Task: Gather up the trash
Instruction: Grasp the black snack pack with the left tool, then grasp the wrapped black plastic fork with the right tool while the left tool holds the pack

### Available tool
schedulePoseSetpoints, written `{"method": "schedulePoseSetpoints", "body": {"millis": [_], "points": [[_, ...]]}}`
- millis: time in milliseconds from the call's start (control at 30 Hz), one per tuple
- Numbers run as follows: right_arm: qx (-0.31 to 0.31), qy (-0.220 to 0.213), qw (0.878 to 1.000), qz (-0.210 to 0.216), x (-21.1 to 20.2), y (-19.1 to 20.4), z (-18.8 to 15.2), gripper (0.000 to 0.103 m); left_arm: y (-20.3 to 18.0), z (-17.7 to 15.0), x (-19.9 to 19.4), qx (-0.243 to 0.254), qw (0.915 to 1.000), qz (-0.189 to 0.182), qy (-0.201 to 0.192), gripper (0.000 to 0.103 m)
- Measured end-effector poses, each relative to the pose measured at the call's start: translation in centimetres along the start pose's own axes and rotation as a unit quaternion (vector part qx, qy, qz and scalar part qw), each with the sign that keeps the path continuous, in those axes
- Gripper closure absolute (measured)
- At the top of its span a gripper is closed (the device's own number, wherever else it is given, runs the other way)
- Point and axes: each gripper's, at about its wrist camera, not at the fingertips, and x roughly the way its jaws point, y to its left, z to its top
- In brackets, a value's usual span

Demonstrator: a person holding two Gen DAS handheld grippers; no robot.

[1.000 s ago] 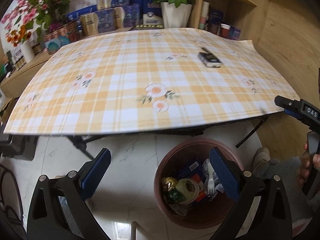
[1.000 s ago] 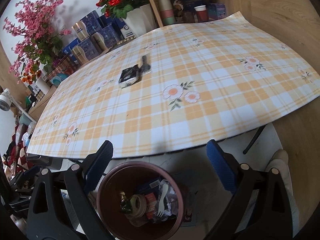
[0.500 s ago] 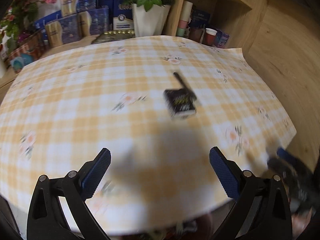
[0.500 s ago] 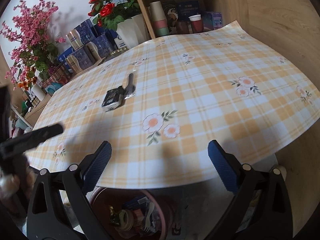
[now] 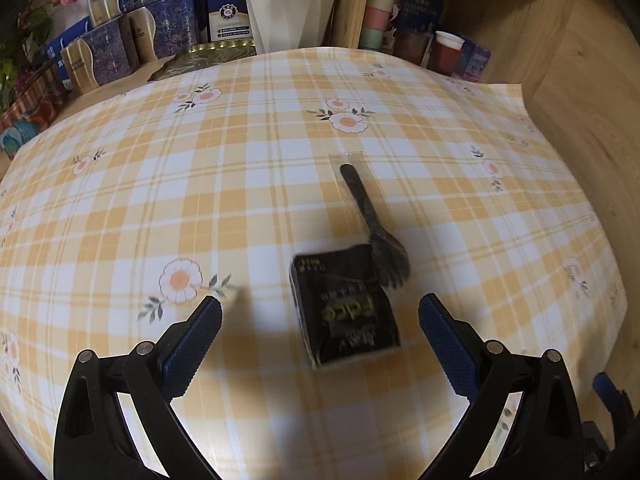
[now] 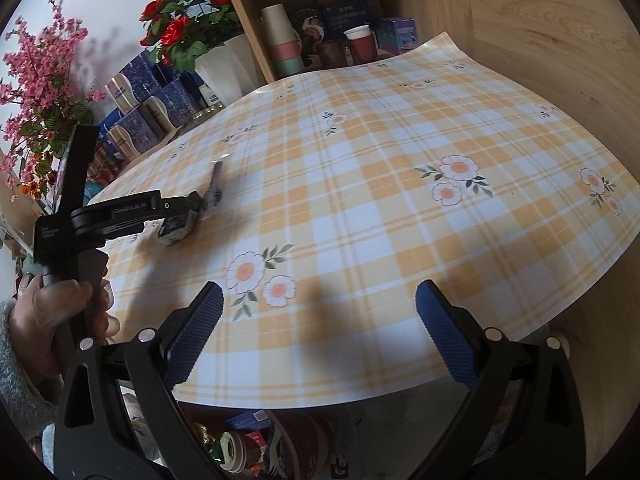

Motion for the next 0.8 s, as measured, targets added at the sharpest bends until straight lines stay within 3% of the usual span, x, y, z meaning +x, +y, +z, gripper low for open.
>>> {"method": "schedulePoseSetpoints", "body": {"millis": [133, 167, 267, 467, 600, 733, 800], "points": [[-0.006, 0.000, 1.000, -0.001, 0.3, 0.0, 0.6, 0.008, 0.2, 0.1, 0.7, 0.012, 0.9998, -0.010, 0.014, 0.046], [-0.007, 0.000, 1.000, -0.001, 0.4, 0.1, 0.7, 0.008, 0.2, 0.1, 0.5, 0.023, 0.9995, -0.016, 0.014, 0.061], [-0.015, 0.002, 1.000, 0.007, 1.0, 0.5, 1.6, 0.008, 0.7, -0.1, -0.1, 0.026, 0.9992, -0.025, 0.020, 0.070], [-0.057, 0.011, 0.997, 0.046, 3.5, 3.8, 5.0, 0.009, 3.6, -1.2, -4.0, 0.009, 0.9993, -0.034, -0.010, 0.072], [-0.102, 0.041, 0.991, 0.074, 7.3, 7.4, 7.5, 0.024, 6.0, -2.4, -6.8, -0.002, 0.9990, -0.034, -0.027, 0.072], [-0.146, 0.069, 0.985, 0.062, 11.8, 11.0, 9.2, 0.043, 8.7, -4.1, -9.1, -0.028, 0.9984, -0.032, -0.038, 0.072], [-0.151, 0.085, 0.984, 0.052, 13.8, 12.5, 9.8, 0.045, 10.2, -5.4, -10.3, -0.041, 0.9979, -0.029, -0.040, 0.072]]}}
